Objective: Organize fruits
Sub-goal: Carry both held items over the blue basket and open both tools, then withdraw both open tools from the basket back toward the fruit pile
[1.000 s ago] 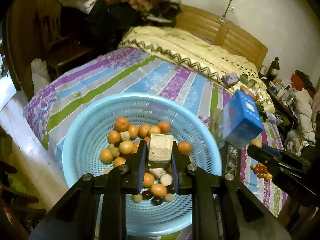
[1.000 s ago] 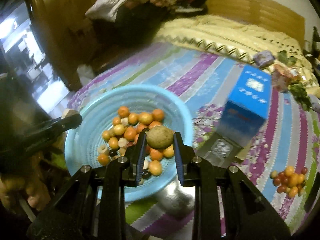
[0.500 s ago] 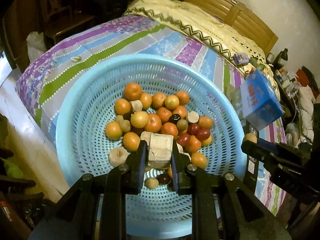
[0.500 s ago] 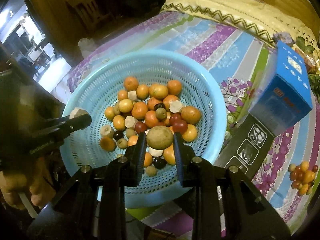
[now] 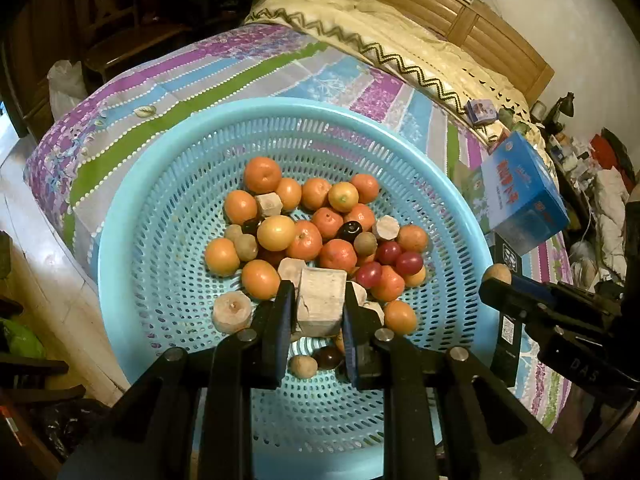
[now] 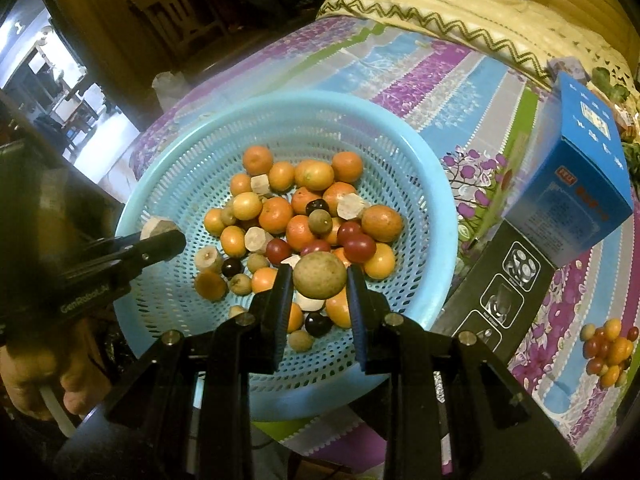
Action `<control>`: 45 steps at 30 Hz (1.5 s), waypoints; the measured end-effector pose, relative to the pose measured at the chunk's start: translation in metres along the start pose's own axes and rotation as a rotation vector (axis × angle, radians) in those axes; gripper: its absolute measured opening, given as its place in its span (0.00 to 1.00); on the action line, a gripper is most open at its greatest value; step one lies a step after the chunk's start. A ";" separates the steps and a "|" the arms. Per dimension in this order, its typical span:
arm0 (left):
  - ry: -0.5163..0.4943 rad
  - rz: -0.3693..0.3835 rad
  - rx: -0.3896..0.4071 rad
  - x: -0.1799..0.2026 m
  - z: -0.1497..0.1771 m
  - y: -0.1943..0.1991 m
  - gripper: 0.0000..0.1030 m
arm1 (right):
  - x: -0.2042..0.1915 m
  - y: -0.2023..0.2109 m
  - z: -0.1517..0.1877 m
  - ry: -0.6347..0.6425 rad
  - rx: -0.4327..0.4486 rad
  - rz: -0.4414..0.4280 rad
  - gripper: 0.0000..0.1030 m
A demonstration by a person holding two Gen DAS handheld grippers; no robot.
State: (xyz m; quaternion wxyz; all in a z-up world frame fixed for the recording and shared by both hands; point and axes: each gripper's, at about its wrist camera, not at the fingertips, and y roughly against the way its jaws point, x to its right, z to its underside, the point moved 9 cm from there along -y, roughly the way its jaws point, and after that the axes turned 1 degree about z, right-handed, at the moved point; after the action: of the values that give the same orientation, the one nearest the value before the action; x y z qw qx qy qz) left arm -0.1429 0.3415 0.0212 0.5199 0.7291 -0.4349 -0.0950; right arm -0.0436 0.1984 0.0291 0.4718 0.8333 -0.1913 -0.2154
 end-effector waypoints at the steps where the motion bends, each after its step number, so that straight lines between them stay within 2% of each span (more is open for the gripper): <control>1: -0.001 0.000 -0.001 0.001 -0.001 -0.001 0.21 | 0.000 0.000 0.000 -0.001 0.000 -0.001 0.27; 12: -0.003 -0.003 0.002 0.005 -0.002 -0.002 0.21 | 0.005 0.002 -0.004 -0.002 0.014 0.001 0.27; 13: 0.006 -0.006 0.004 0.004 -0.002 -0.002 0.26 | 0.006 0.003 -0.005 -0.002 0.021 0.008 0.32; 14: 0.005 -0.009 0.002 0.004 -0.003 -0.002 0.33 | 0.007 0.003 -0.006 -0.007 0.021 0.010 0.50; 16: 0.009 -0.003 0.017 0.004 -0.005 -0.001 0.63 | 0.009 0.006 -0.007 -0.014 0.038 0.009 0.68; 18: 0.021 -0.001 0.036 0.003 -0.007 0.002 0.68 | 0.009 0.008 -0.009 -0.011 0.047 0.006 0.67; 36: 0.011 0.014 0.019 0.011 -0.005 -0.004 0.69 | 0.012 0.010 -0.008 -0.030 0.060 -0.017 0.68; 37: 0.012 0.017 0.022 0.011 -0.006 -0.004 0.71 | 0.011 0.012 -0.008 -0.028 0.070 -0.020 0.73; 38: 0.012 0.016 0.035 0.012 -0.007 -0.003 0.74 | 0.010 0.016 -0.008 -0.019 0.091 -0.014 0.81; 40: 0.010 -0.003 0.083 0.013 -0.009 0.000 0.84 | 0.010 0.024 -0.008 -0.002 0.142 0.005 0.90; 42: 0.008 -0.017 0.116 0.016 -0.010 0.002 0.88 | 0.011 0.036 -0.006 0.017 0.201 0.036 0.91; 45: 0.010 0.001 0.127 0.022 -0.008 0.000 0.89 | 0.016 0.052 0.003 0.057 0.279 0.099 0.91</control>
State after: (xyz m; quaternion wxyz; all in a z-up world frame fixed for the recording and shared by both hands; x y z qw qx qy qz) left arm -0.1250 0.3307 0.0318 0.4749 0.7608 -0.4378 -0.0634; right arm -0.0380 0.1633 0.0703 0.3666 0.8861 -0.2468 -0.1394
